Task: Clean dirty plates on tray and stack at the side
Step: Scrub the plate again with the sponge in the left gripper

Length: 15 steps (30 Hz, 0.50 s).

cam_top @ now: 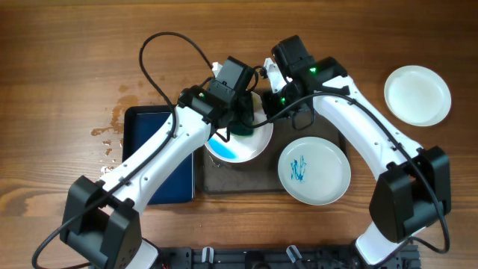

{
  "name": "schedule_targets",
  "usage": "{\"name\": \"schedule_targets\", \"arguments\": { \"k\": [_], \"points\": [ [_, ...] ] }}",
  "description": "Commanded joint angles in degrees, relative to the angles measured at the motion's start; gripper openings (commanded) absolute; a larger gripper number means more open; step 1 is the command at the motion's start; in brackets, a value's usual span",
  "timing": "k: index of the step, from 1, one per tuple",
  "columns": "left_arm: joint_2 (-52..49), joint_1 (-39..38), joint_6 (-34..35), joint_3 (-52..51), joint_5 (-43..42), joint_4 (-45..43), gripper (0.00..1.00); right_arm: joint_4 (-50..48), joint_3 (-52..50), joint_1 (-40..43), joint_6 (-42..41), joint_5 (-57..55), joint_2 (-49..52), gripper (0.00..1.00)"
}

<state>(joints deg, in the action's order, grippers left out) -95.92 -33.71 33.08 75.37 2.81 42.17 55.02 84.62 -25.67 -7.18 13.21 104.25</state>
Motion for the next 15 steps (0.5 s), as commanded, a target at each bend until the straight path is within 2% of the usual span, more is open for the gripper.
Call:
{"name": "schedule_targets", "arguments": {
  "k": [1,8,15],
  "points": [
    [-0.9,-0.3,5.2,0.2,3.3,0.0,0.04,-0.3,1.4,0.2,1.2,1.9,-1.4,0.04],
    [-2.9,-1.0,5.3,-1.7,7.7,-0.2,0.04,-0.2,1.4,0.2,1.2,1.9,-1.4,0.04],
    [-3.4,-2.6,5.3,-1.7,19.8,2.8,0.04,0.2,1.4,0.2,1.2,1.9,-1.4,0.04]
  ]
}}
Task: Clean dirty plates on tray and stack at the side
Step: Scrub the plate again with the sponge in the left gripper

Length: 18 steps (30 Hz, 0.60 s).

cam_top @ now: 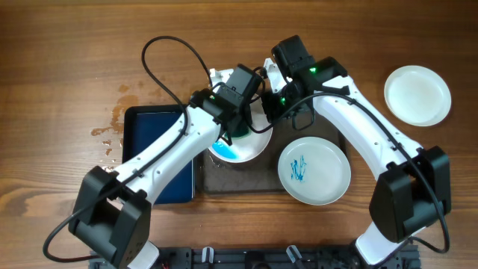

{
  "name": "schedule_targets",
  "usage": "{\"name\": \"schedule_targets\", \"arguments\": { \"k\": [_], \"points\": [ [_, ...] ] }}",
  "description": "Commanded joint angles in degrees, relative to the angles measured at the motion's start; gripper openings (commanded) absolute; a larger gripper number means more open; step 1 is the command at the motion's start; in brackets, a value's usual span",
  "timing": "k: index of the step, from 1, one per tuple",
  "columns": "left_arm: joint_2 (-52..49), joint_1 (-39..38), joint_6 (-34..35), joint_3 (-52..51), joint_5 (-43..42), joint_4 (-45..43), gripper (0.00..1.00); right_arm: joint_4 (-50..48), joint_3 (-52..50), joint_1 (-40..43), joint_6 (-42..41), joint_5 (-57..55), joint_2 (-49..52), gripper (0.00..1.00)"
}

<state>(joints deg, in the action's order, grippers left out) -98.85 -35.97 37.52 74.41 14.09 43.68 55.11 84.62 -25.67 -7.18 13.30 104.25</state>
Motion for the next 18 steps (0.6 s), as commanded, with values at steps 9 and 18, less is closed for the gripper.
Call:
{"name": "schedule_targets", "arguments": {
  "k": [9,18],
  "points": [
    [-0.5,-0.3,0.9,-0.7,14.4,4.9,0.04,0.2,1.4,0.2,1.4,1.8,-1.4,0.04],
    [-0.2,-0.3,0.9,-0.5,15.0,5.0,0.04,0.2,1.4,0.2,1.4,1.8,-1.4,0.04]
  ]
}}
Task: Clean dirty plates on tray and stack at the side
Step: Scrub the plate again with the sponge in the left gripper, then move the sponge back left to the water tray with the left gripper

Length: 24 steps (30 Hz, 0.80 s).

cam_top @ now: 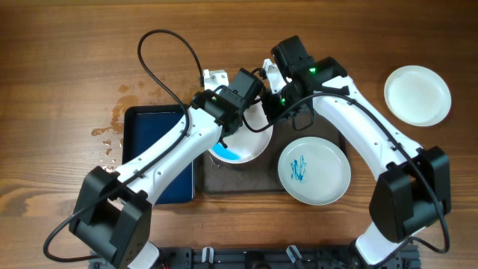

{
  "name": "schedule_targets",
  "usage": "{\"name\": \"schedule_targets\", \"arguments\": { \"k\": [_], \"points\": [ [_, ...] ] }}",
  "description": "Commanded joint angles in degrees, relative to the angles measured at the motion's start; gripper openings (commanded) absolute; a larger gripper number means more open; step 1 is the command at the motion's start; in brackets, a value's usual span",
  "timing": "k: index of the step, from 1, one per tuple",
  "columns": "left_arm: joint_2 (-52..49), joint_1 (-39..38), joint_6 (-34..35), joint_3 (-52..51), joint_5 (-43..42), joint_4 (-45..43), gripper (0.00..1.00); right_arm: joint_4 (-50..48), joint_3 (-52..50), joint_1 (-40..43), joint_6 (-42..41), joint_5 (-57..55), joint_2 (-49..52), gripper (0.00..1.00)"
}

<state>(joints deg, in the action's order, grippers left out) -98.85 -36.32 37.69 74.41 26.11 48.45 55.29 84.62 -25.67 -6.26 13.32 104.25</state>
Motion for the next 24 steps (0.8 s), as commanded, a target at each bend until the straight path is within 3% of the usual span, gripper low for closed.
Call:
{"name": "schedule_targets", "arguments": {
  "k": [1,14,19,24],
  "points": [
    [0.2,0.0,0.7,-0.3,3.0,0.3,0.04,0.0,1.4,0.2,0.5,1.8,-1.4,0.04],
    [16.5,2.2,2.4,2.6,4.4,8.0,0.04,-0.4,1.4,0.6,0.7,1.8,-1.4,0.04],
    [18.5,7.0,5.5,2.6,4.2,13.9,0.04,-0.9,1.4,0.6,0.8,1.2,-1.4,0.04],
    [18.5,13.6,5.4,2.6,1.5,19.1,0.04,-0.8,2.4,0.6,1.9,-7.5,-1.4,0.04]
  ]
}}
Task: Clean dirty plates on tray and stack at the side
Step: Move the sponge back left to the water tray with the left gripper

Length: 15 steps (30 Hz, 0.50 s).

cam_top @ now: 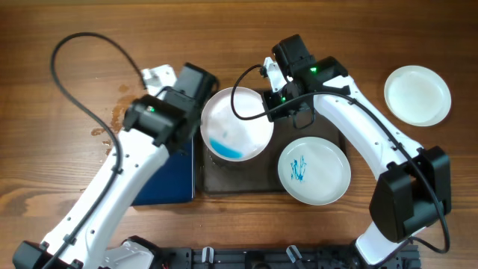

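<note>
A white plate with a blue smear on its lower left lies on the dark tray. My right gripper sits at this plate's right rim and looks shut on it. A second white plate with blue scribbles lies on the tray's right end. One clean white plate rests on the table at the far right. My left gripper is left of the smeared plate, over the corner of the blue bin. Its fingers are hidden under the wrist, so its hold is unseen.
A dark blue rectangular bin stands left of the tray, partly under the left arm. Wet stains mark the wood beside it. A black cable loops over the table's far left.
My left gripper has gone from over the smeared plate to its left side, above the blue bin's corner, leaving the plate uncovered. The right gripper stays at the plate's rim.
My left gripper was down on the smeared plate with something green under it, while the right gripper held the rim. At the two later moments it stood slightly farther right over the plate. Now it is off the plate to the left; a blue smear is still on the plate.
</note>
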{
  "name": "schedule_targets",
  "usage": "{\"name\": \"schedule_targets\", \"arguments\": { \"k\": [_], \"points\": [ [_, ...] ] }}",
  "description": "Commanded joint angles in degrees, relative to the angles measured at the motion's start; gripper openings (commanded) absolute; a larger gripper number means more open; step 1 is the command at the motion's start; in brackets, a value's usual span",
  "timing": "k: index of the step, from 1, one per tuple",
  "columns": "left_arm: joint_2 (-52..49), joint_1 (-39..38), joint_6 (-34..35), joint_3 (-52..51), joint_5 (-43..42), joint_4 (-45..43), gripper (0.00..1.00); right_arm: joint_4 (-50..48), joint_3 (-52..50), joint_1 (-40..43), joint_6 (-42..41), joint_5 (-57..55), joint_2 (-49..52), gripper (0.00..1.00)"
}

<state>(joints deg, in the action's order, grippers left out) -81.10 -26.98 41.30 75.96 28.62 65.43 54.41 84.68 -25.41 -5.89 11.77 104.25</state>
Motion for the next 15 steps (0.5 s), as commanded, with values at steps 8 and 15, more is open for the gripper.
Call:
{"name": "schedule_targets", "arguments": {
  "k": [8,15],
  "points": [
    [0.8,13.7,1.1,1.0,-4.4,4.9,0.04,0.3,3.3,0.1,3.0,-17.7,-1.4,0.04],
    [0.8,15.1,0.9,1.0,-5.7,4.0,0.04,-0.2,3.8,0.1,2.9,-18.2,-1.4,0.04]
  ]
}}
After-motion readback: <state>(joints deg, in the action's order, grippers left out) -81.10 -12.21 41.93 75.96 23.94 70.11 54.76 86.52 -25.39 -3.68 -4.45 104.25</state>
